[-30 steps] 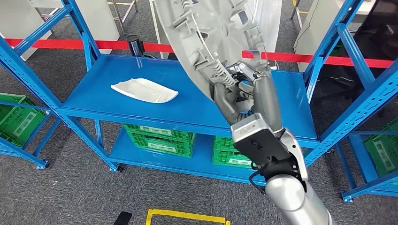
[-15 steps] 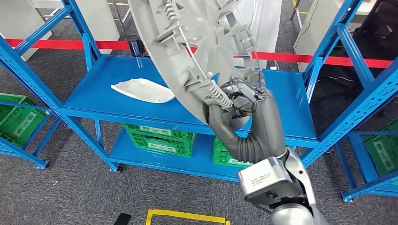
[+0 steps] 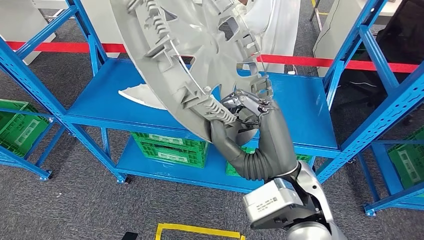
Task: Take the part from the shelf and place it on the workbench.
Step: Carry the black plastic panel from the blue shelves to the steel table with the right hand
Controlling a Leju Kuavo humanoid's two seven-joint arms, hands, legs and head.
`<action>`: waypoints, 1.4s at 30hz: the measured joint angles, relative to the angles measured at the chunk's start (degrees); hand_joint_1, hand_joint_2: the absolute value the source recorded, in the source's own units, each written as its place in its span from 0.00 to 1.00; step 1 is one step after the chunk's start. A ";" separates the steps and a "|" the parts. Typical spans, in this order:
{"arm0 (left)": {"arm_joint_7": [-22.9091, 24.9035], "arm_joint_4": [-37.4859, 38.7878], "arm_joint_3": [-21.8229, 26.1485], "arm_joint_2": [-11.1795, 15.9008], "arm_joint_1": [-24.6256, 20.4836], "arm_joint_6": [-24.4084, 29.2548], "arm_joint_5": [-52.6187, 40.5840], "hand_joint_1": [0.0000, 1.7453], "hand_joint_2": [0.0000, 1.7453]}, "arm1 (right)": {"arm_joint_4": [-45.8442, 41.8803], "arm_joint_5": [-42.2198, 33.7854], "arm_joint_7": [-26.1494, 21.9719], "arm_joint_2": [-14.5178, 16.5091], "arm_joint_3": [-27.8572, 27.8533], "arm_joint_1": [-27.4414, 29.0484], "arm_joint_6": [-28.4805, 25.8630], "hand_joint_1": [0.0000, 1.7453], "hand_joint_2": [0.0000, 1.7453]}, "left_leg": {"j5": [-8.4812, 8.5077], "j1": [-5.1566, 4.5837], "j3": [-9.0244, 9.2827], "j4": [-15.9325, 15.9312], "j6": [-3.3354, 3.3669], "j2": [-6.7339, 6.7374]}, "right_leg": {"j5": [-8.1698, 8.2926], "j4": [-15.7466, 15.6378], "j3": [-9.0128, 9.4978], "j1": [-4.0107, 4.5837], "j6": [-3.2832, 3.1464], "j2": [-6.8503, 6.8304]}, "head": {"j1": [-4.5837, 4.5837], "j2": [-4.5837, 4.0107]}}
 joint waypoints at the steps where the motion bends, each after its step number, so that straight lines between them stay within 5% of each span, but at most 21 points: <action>1: -0.50 0.00 0.14 0.01 0.04 -0.14 0.11 0.00 1.00 | 0.00 -0.04 0.05 0.06 0.12 -0.02 -0.02 1.00 1.00 | 0.00 0.00 0.00 0.00 0.00 0.00 | 0.00 0.00 0.00 0.00 0.00 0.00 | 0.01 0.00; 24: -1.94 0.00 1.73 0.15 0.48 -1.16 0.72 0.00 1.00 | 0.02 6.84 0.04 0.14 1.66 0.48 -5.74 1.00 1.00 | 0.00 0.00 0.02 0.00 0.00 0.01 | -0.01 0.01 0.00 0.00 -0.02 0.01 | 0.00 -0.01; 28: -1.96 0.00 1.75 0.39 0.63 -1.80 0.82 0.00 1.00 | 0.02 6.59 -0.01 0.12 1.80 0.87 -5.55 1.00 1.00 | 0.44 -0.13 0.33 -0.54 1.08 0.10 | 0.26 -0.44 0.27 -0.49 0.74 -0.11 | -0.04 -0.01; 30: -1.96 -0.02 1.79 0.37 0.69 -1.88 1.08 0.00 1.00 | 0.06 6.39 -0.20 0.06 1.91 1.08 -5.46 1.00 1.00 | 1.32 0.14 0.79 -1.67 1.52 0.35 | -1.79 2.03 -0.64 -0.34 0.79 -0.13 | 0.10 -0.01; 33: -1.98 -0.02 2.12 0.40 0.77 -1.92 1.34 0.00 1.00 | 0.29 6.15 -0.53 -0.30 2.16 1.45 -5.29 1.00 1.00 | 1.69 0.28 0.31 -1.61 1.77 0.60 | -7.80 12.57 -4.87 -0.23 0.70 -0.11 | 0.31 -0.01; 35: -2.06 -0.02 2.45 0.43 0.80 -1.96 1.36 0.00 1.00 | 0.52 6.00 -0.58 -0.55 2.25 1.71 -5.22 1.00 1.00 | 1.67 0.40 -0.50 -0.82 1.61 0.65 | -8.43 15.18 -5.51 -0.41 0.87 -0.14 | 0.34 -0.01; 38: -2.25 -0.04 2.67 0.42 0.83 -2.00 1.44 0.00 1.00 | 0.69 5.81 -0.63 -0.73 2.29 1.81 -5.17 1.00 1.00 | 1.31 0.88 -2.19 1.33 0.45 0.50 | -5.14 6.66 -0.62 -0.85 1.27 -0.12 | 0.45 -0.01; 40: -2.28 -0.05 2.79 0.63 0.90 -1.99 1.67 0.00 1.00 | 0.74 5.72 -0.74 -0.75 2.33 1.87 -5.07 1.00 1.00 | 1.00 0.84 -3.06 2.65 -0.57 0.30 | -4.34 3.91 0.66 -0.83 0.59 0.10 | 0.53 -0.01; 42: -2.27 -0.05 3.02 0.74 0.99 -1.97 1.92 0.00 1.00 | 0.85 5.64 -0.81 -0.74 2.34 1.88 -4.72 1.00 1.00 | 1.28 0.75 -3.25 2.72 -1.26 0.18 | -3.93 4.41 0.13 -0.68 -0.65 0.23 | 0.40 -0.01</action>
